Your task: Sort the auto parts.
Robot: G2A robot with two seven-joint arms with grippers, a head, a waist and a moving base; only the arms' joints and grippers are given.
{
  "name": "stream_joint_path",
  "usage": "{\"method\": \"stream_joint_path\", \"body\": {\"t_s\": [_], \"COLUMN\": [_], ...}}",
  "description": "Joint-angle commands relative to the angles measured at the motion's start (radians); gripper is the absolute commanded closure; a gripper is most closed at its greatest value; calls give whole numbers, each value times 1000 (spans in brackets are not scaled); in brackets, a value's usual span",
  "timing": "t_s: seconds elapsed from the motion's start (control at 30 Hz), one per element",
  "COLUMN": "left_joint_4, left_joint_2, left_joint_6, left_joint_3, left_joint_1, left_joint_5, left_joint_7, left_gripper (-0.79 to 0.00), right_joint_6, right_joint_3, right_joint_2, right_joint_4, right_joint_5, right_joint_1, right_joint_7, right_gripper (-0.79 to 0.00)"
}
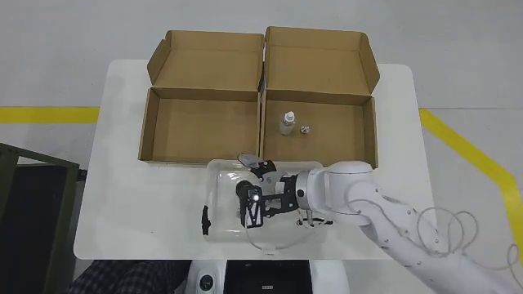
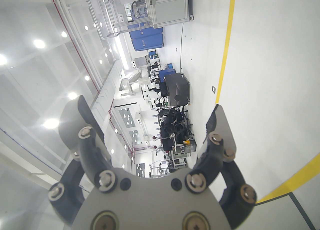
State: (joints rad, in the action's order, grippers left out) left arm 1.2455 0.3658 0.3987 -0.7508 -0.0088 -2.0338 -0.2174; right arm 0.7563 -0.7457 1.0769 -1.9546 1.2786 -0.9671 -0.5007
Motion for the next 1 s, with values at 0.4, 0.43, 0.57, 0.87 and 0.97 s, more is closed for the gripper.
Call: {"method": "stream_joint_path", "body": {"t_s": [0.4,0.43,0.57,0.87,0.97], "left_joint_4": [0,0,0,0,0], "left_joint_2": [0,0,0,0,0], "left_joint_6": [0,0,0,0,0], "left_joint_3": [0,0,0,0,0], "left_joint_1": [0,0,0,0,0], "left_joint_5": [0,0,0,0,0], "left_joint_7": [0,0,0,0,0], "left_gripper": [-785,-785,-785,-785,-785], "right_joint_6": [13,14,15,20,22], "right_joint_3": [54,57,65,72,70], "right_joint_2": [21,22,27,37,40], "right_joint_4": [85,88,104,149,166], "right_joint_5": [31,32,36,48,51], "right_joint_1": [3,3,6,18,24], "right_joint_7": [22,23,21,22,23], "right_gripper": [-733,-727,-668,-637,-603]}}
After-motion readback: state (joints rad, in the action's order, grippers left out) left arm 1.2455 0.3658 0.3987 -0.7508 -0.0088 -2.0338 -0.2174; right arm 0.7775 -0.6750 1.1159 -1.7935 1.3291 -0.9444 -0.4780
